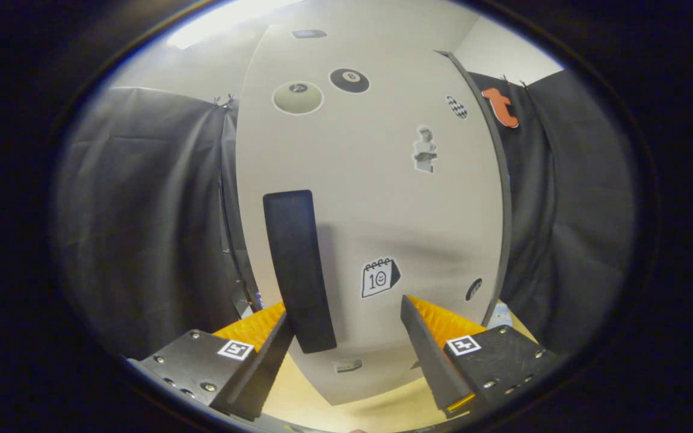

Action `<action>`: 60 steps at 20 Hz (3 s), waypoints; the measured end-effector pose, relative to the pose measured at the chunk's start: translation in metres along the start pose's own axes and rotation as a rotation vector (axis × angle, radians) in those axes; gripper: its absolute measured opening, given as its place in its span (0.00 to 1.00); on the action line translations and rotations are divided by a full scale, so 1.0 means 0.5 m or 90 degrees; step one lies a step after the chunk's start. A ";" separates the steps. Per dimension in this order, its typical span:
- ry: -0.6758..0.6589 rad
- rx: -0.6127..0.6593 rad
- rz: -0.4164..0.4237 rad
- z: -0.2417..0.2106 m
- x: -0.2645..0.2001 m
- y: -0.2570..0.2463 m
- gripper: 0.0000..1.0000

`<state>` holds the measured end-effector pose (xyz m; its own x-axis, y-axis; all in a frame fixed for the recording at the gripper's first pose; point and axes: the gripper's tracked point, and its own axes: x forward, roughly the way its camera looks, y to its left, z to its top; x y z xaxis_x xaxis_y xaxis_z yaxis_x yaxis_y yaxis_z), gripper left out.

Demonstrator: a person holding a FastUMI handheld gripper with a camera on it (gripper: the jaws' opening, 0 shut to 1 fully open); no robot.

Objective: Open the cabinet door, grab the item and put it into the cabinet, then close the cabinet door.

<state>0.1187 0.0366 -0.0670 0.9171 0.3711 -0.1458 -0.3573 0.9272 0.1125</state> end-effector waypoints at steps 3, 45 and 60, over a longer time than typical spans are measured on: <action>-0.001 -0.006 0.002 -0.002 0.039 0.018 1.00; -0.070 -0.051 -0.148 0.041 0.070 0.049 1.00; -0.065 -0.058 -0.204 0.017 -0.256 0.056 1.00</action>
<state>-0.0071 0.0147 -0.0365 0.9965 0.0581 -0.0596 -0.0588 0.9982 -0.0113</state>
